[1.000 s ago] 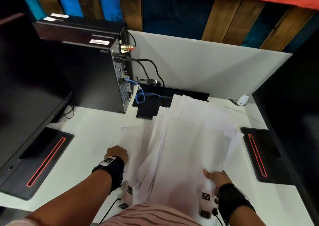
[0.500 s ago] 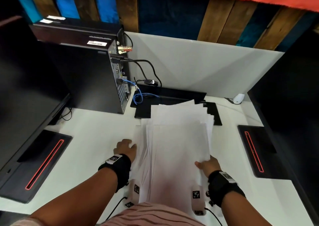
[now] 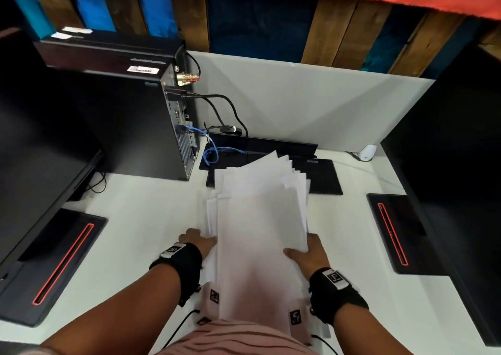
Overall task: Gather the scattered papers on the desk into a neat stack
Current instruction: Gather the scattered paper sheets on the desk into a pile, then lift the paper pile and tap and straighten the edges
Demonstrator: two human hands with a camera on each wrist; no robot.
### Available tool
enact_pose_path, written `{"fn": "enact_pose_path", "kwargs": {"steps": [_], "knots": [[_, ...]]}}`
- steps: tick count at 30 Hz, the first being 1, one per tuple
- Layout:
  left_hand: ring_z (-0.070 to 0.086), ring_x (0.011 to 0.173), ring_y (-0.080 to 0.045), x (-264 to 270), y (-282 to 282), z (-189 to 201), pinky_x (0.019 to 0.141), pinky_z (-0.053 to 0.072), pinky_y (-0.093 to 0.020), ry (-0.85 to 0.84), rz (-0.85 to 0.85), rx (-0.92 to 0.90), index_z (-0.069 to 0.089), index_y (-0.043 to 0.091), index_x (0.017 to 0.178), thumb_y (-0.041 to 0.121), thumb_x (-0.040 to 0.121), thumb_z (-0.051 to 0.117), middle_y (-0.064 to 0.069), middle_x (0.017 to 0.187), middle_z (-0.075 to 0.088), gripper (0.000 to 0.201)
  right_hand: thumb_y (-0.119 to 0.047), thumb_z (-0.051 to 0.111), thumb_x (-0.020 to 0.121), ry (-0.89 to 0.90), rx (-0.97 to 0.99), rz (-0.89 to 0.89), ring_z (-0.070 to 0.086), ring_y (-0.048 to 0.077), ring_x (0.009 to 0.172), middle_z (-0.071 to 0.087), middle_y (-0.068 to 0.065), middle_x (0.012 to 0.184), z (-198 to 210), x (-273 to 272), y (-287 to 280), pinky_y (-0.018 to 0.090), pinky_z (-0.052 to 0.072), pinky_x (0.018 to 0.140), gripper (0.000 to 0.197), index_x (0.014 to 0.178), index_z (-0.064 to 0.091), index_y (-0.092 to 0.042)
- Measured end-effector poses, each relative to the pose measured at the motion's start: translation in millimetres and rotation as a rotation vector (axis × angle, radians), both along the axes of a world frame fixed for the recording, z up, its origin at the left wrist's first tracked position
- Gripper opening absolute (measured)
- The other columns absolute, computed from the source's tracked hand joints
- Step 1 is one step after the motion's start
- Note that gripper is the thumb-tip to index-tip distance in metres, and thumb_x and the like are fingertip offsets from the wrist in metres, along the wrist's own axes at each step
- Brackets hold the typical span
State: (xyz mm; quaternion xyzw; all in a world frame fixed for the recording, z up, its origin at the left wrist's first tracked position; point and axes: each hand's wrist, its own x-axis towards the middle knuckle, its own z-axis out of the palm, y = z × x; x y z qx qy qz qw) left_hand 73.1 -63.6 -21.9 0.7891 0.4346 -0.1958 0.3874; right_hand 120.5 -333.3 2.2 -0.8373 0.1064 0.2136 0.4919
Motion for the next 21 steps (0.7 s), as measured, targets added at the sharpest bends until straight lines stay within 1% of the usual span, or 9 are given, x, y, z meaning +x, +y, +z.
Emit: {"fn": "enact_pose_path", "kwargs": {"steps": [4,5,6,8,10,12,16,18,21], "knots": [[0.042,0.124,-0.036,-5,-1,6,0.087,0.054,-0.038,0.031,-0.029,0.025,0.028,0.014,0.144,0.058,0.077,0.063,-0.015,0.141,0.03,0.087,-0.006,0.076,0.071,-0.153,0.117,0.095,0.065,0.022,0.097,0.046,0.003,0.139,4,-10,15,0.033,0.051,0.091,0.074,0.101,0.04,-0.064],[0.04,0.124,-0.036,-6,-2,7,0.09,0.053,-0.042,0.021,-0.032,0.03,0.028,0.015,0.144,0.058,0.076,0.064,-0.014,0.139,0.029,0.087,-0.006,0.076,0.071,-0.158,0.129,0.094,0.065,0.022,0.099,0.044,-0.001,0.141,4,-10,16,0.035,0.051,0.093,0.08,0.102,0.038,-0.07],[0.039,0.125,-0.036,-7,-4,7,0.095,0.049,-0.044,-0.003,-0.026,0.029,0.027,0.015,0.143,0.055,0.076,0.066,-0.014,0.139,0.029,0.087,-0.004,0.076,0.072,-0.141,0.161,0.065,0.065,0.02,0.099,0.048,0.0,0.138,4,-8,14,0.033,0.05,0.092,0.083,0.113,0.036,-0.065],[0.038,0.128,-0.035,-9,-9,7,0.104,0.041,-0.04,-0.083,0.018,-0.006,0.023,0.012,0.146,0.042,0.078,0.071,-0.016,0.142,0.028,0.088,0.001,0.075,0.074,-0.039,0.182,-0.005,0.064,0.019,0.096,0.059,0.003,0.126,3,-4,10,0.027,0.049,0.085,0.08,0.136,0.033,-0.028],[0.04,0.128,-0.034,-9,-15,9,0.103,0.038,-0.037,-0.154,0.079,-0.069,0.021,0.009,0.146,0.029,0.079,0.074,-0.018,0.142,0.032,0.087,-0.001,0.074,0.075,0.034,0.131,0.033,0.063,0.021,0.093,0.064,0.008,0.12,1,1,7,0.025,0.05,0.077,0.058,0.128,0.051,-0.01],[0.047,0.122,-0.034,-8,-19,10,0.095,0.043,-0.037,-0.194,0.142,-0.145,0.025,0.006,0.143,0.021,0.081,0.073,-0.02,0.137,0.043,0.08,-0.003,0.073,0.077,0.08,0.11,0.059,0.063,0.025,0.095,0.066,0.014,0.116,-4,3,5,0.028,0.049,0.08,0.048,0.122,0.059,-0.007],[0.048,0.097,-0.027,-3,-21,16,0.074,0.043,-0.033,-0.156,0.162,-0.166,0.034,-0.002,0.135,0.021,0.085,0.068,-0.019,0.13,0.05,0.064,-0.004,0.074,0.077,0.1,0.135,0.04,0.061,0.025,0.096,0.066,0.014,0.113,-10,5,2,0.031,0.048,0.084,0.053,0.127,0.055,-0.005],[0.052,0.105,-0.031,-2,-19,14,0.073,0.044,-0.033,-0.137,0.127,-0.181,0.037,-0.003,0.133,0.024,0.086,0.067,-0.019,0.13,0.05,0.062,-0.006,0.076,0.076,0.076,0.131,0.033,0.061,0.025,0.096,0.065,0.011,0.112,-9,6,-1,0.032,0.049,0.083,0.057,0.128,0.052,-0.008],[0.054,0.115,-0.035,-4,-13,5,0.083,0.049,-0.035,-0.126,0.108,-0.207,0.046,-0.004,0.128,0.024,0.086,0.067,-0.018,0.128,0.055,0.055,-0.013,0.081,0.072,0.035,0.124,-0.021,0.059,0.027,0.103,0.058,0.007,0.119,-16,9,-10,0.038,0.048,0.093,0.085,0.14,0.031,-0.024]]}}
